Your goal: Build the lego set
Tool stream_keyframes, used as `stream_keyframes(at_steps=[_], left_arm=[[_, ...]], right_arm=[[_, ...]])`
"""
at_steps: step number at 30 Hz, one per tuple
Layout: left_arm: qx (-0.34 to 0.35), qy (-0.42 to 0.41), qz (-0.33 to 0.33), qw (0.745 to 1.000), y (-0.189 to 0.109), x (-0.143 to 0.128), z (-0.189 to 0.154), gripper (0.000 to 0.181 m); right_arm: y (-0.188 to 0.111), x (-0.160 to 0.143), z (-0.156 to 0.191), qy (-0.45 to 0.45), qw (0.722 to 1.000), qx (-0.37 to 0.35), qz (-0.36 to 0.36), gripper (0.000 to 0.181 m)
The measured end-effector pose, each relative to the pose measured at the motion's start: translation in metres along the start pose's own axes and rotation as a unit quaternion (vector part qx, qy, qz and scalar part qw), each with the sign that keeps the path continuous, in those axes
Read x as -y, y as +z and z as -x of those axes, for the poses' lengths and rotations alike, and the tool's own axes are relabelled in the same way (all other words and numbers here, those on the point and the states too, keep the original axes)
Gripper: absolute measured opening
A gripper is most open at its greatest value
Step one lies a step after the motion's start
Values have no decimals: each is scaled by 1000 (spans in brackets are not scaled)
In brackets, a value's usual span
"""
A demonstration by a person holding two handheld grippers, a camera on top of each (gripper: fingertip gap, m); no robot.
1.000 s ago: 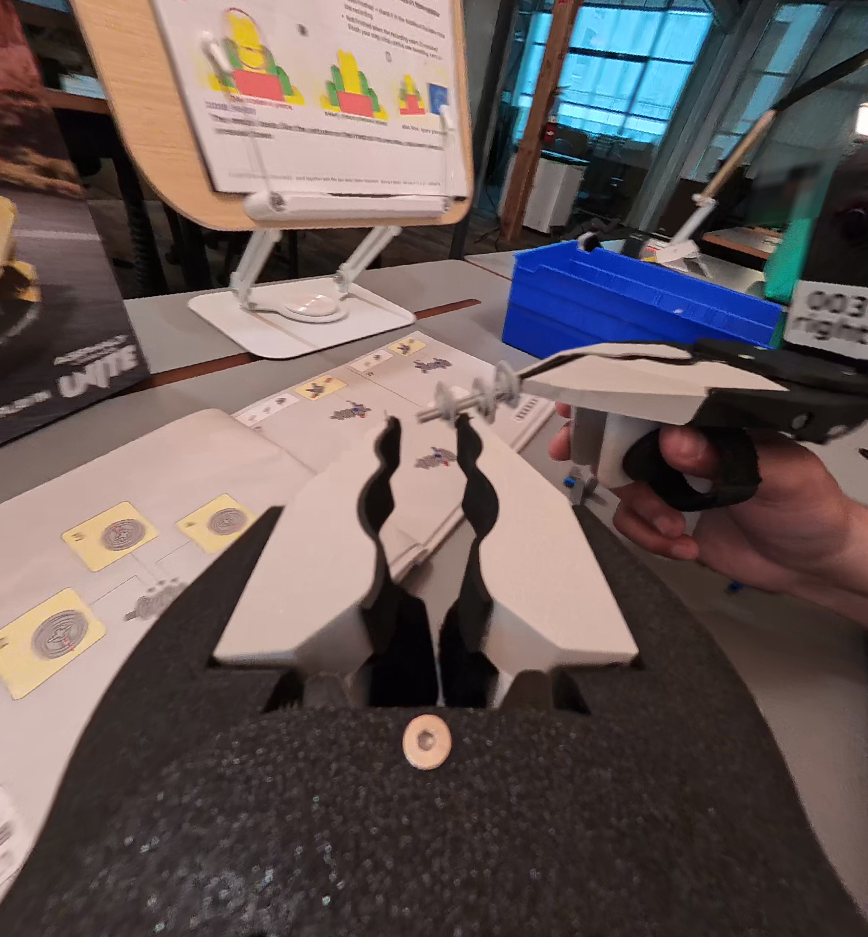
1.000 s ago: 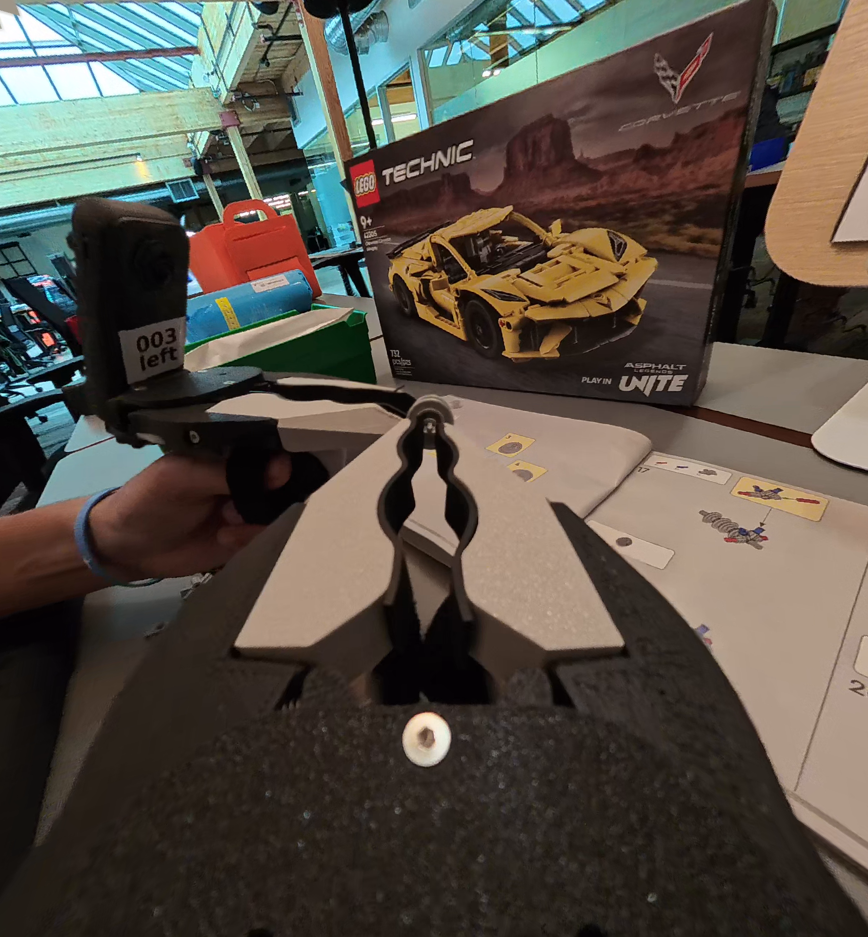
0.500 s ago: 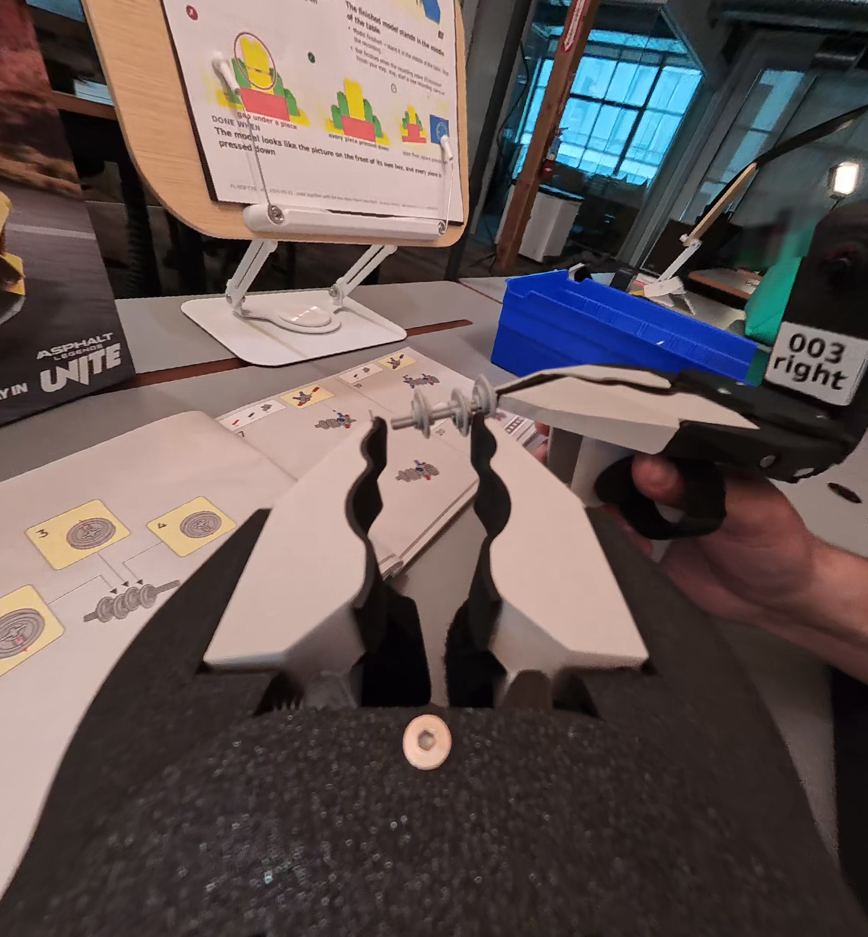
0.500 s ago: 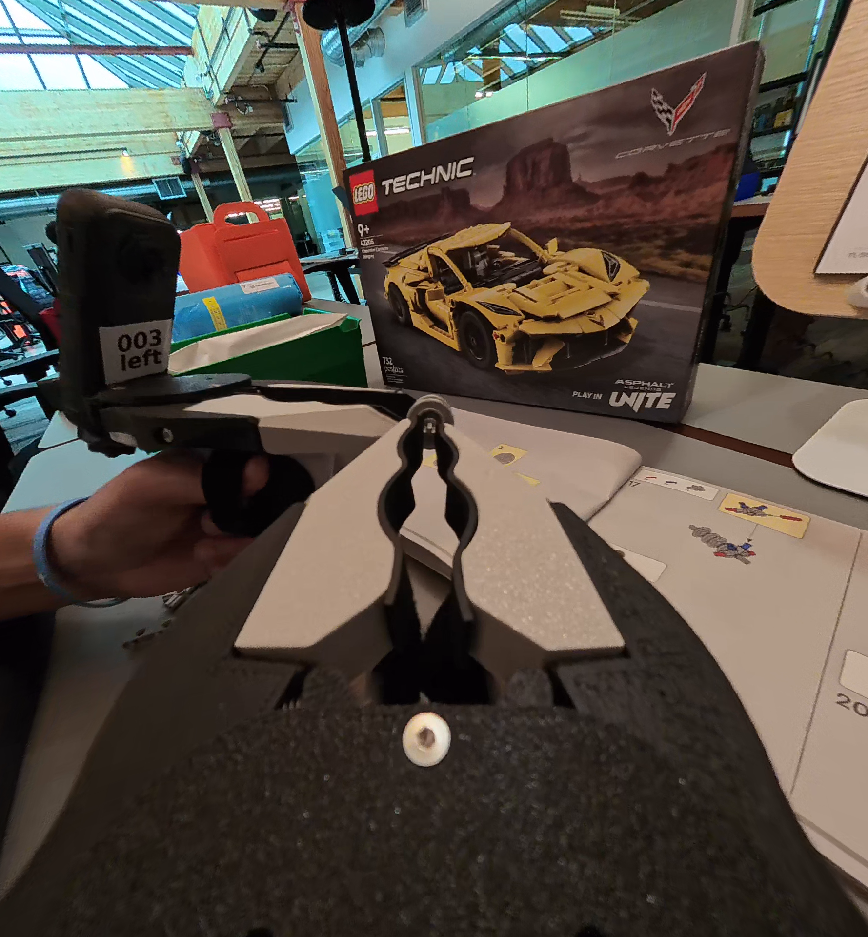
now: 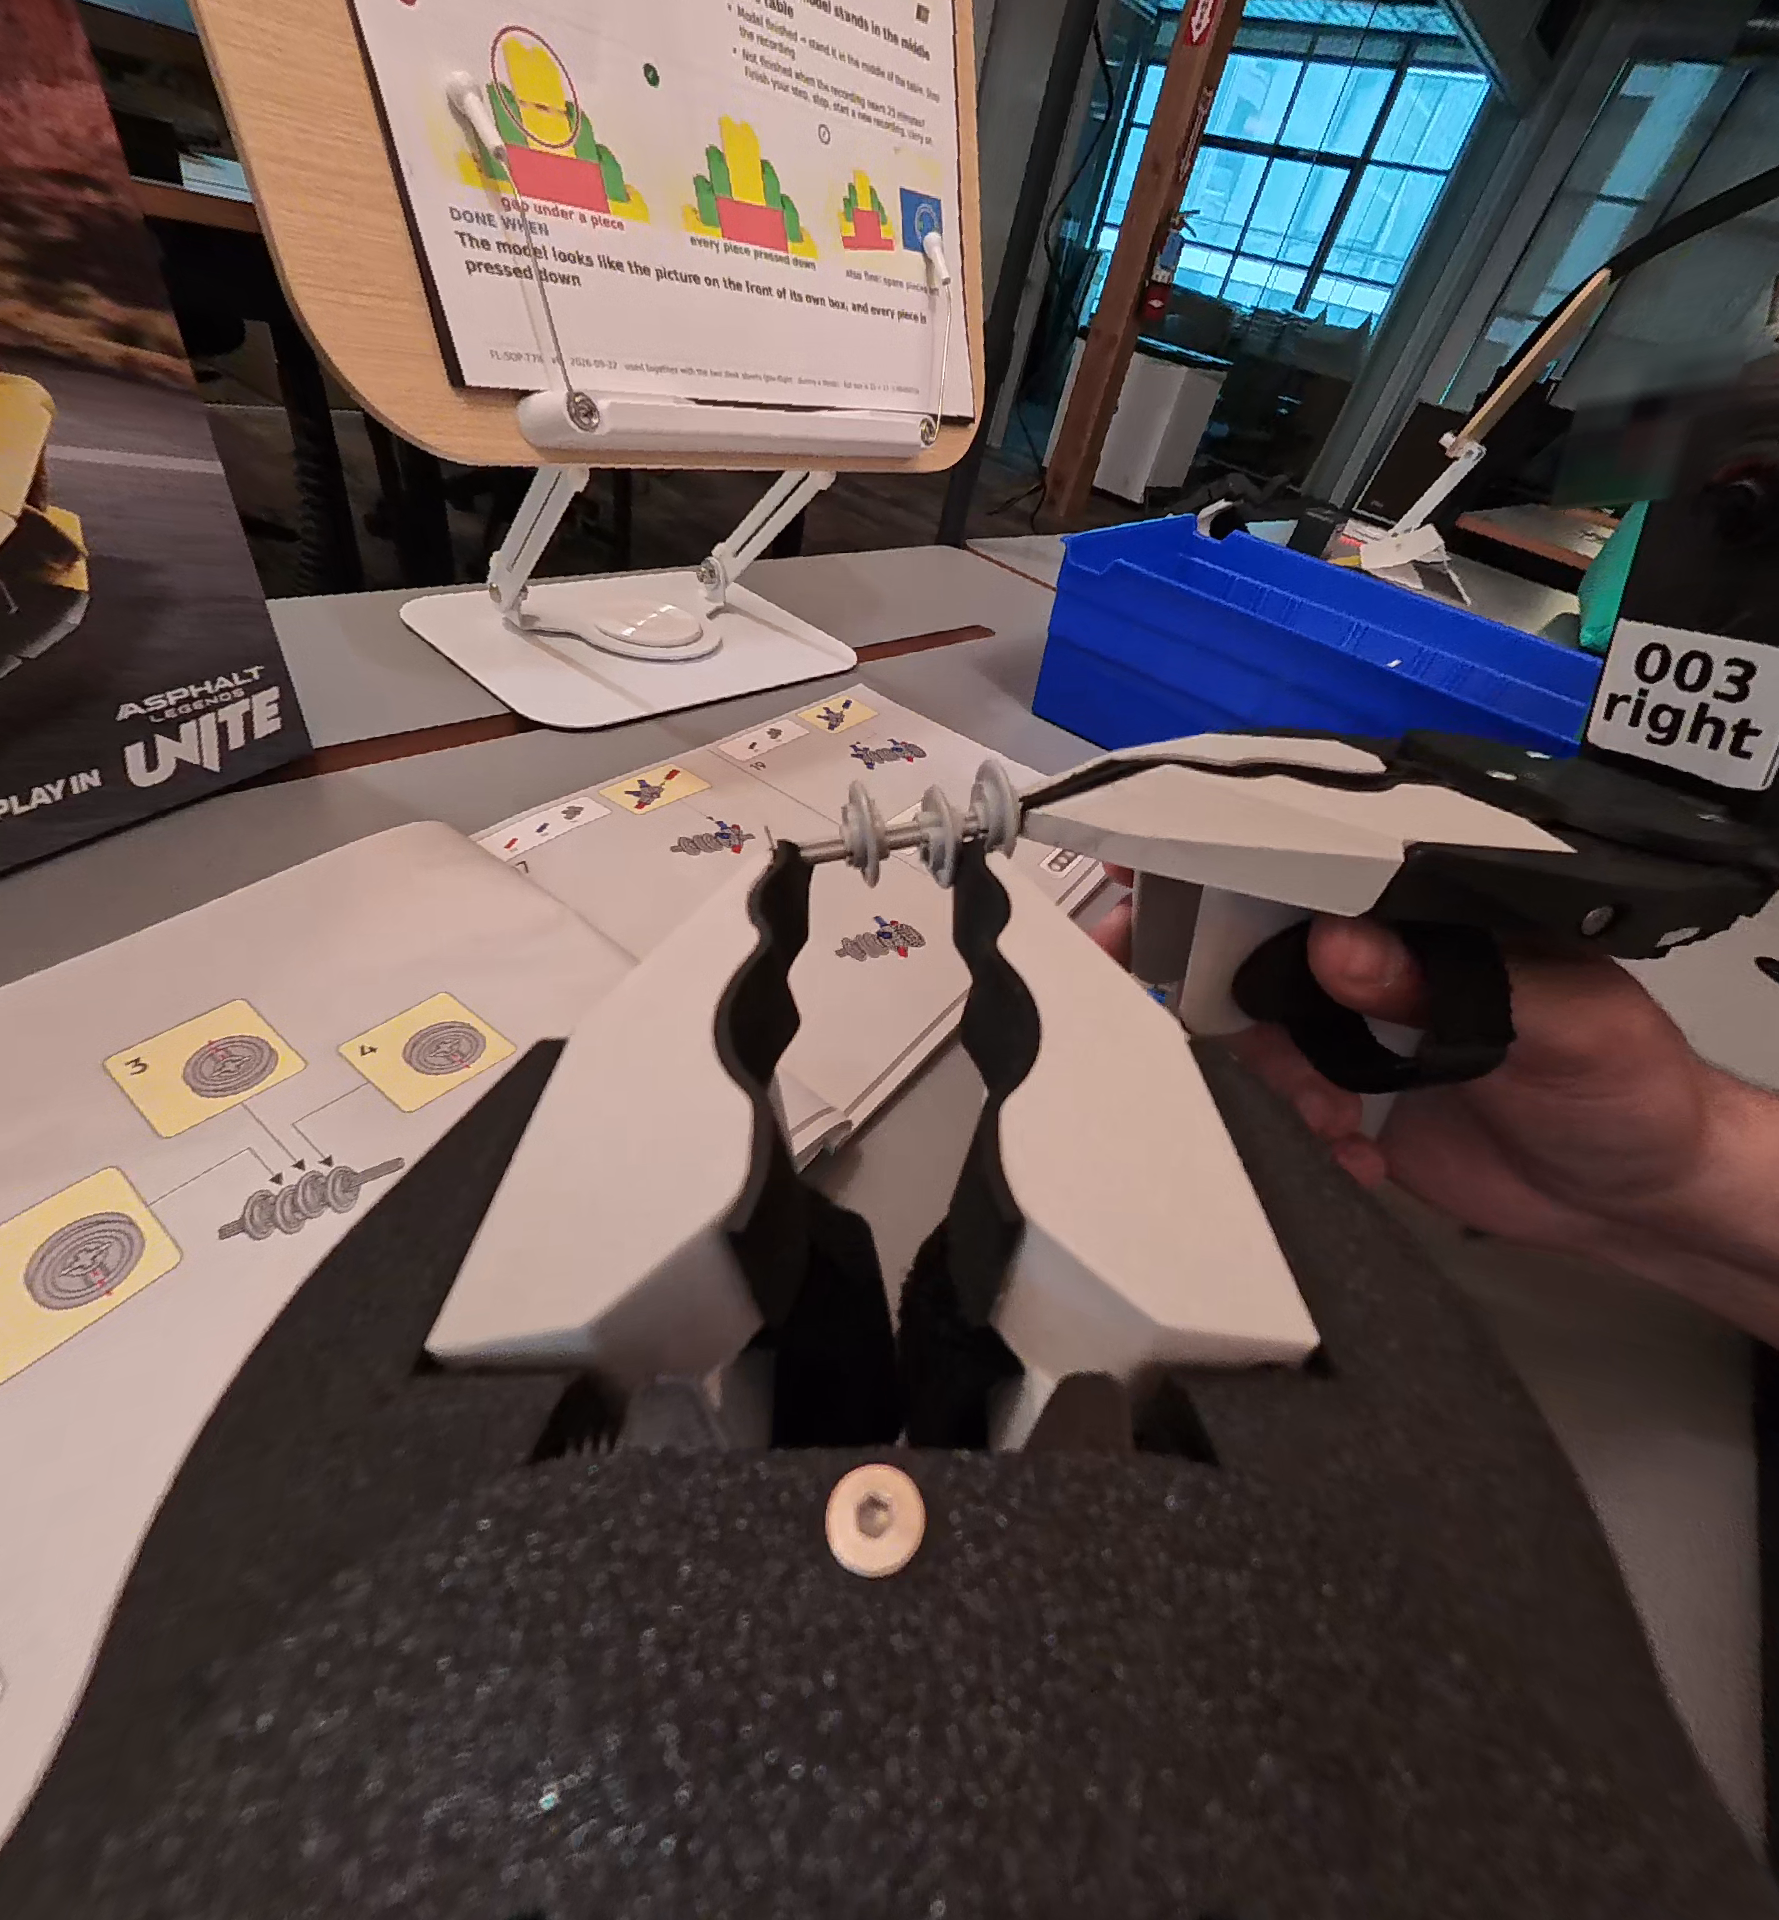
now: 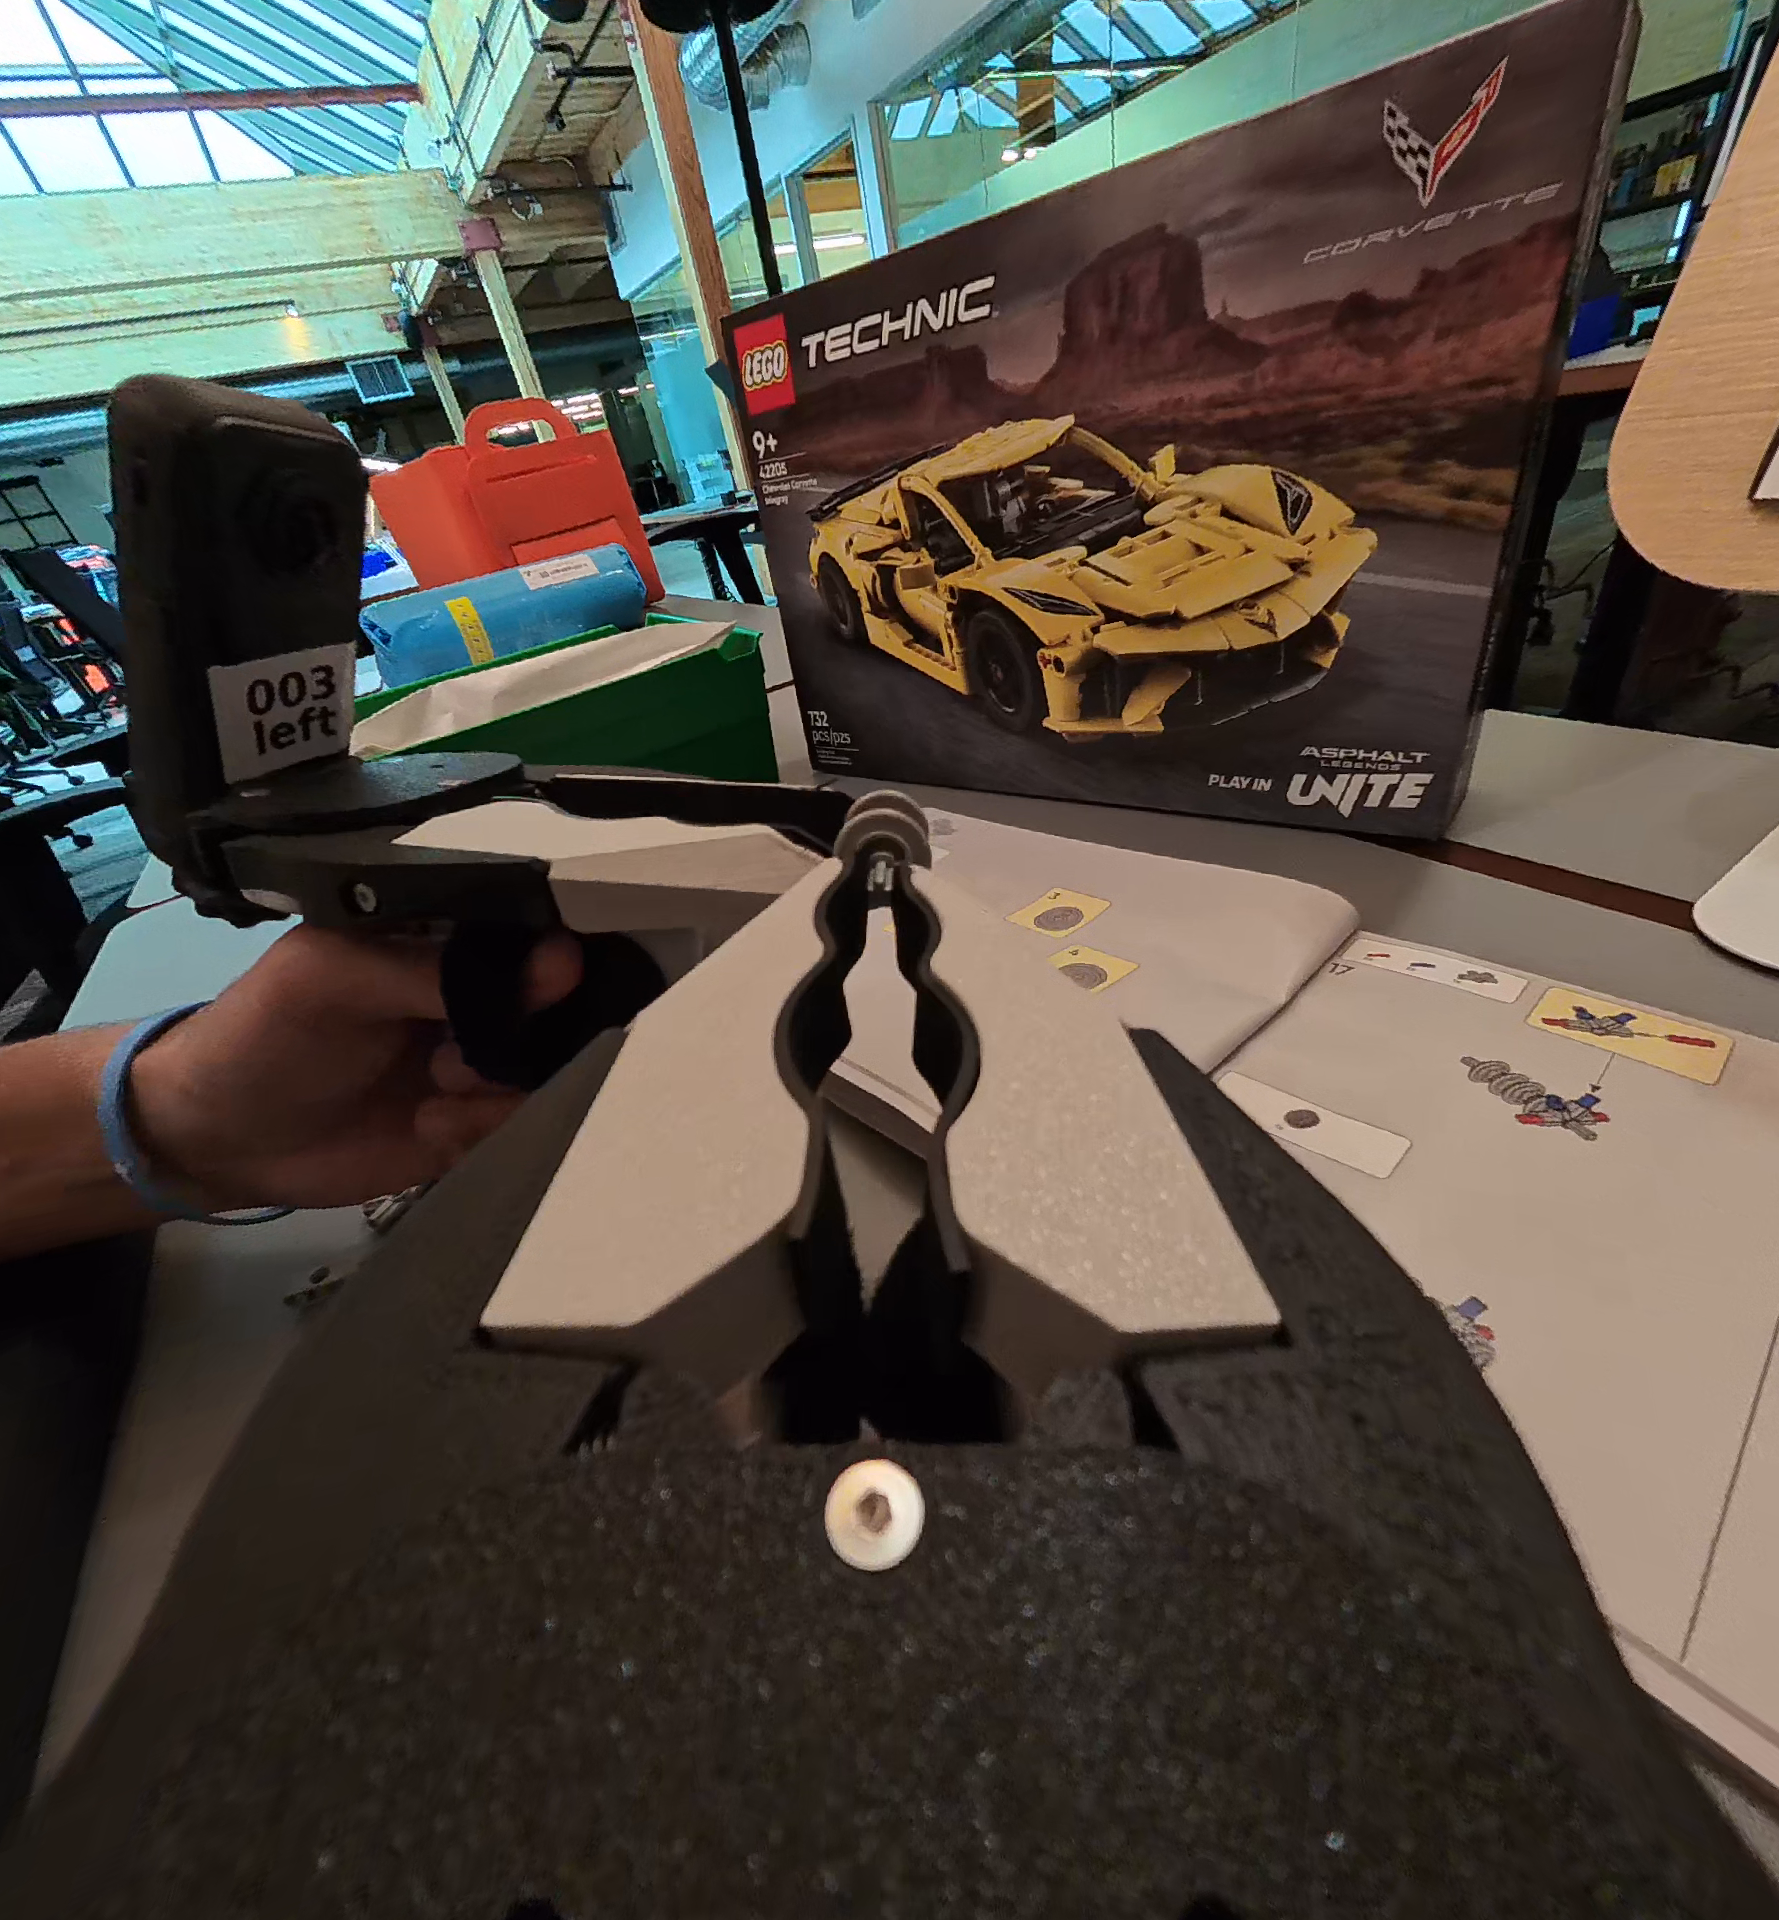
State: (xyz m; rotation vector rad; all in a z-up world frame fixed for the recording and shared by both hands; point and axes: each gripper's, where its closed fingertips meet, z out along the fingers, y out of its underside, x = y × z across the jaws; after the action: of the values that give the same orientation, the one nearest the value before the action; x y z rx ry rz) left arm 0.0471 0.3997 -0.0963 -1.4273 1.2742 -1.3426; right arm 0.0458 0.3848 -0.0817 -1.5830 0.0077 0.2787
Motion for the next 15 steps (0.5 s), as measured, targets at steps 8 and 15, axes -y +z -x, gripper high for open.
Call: stream_keyframes(at_steps=[8, 15], left_arm=[[4, 27, -14, 1000, -2, 5, 0, 21], [-2, 33, 3, 999, 2, 1, -1, 30]], right_arm=[[-2, 4, 1, 27, 999, 14, -13, 4], [-3, 6, -4, 0, 1000, -12, -14, 4]])
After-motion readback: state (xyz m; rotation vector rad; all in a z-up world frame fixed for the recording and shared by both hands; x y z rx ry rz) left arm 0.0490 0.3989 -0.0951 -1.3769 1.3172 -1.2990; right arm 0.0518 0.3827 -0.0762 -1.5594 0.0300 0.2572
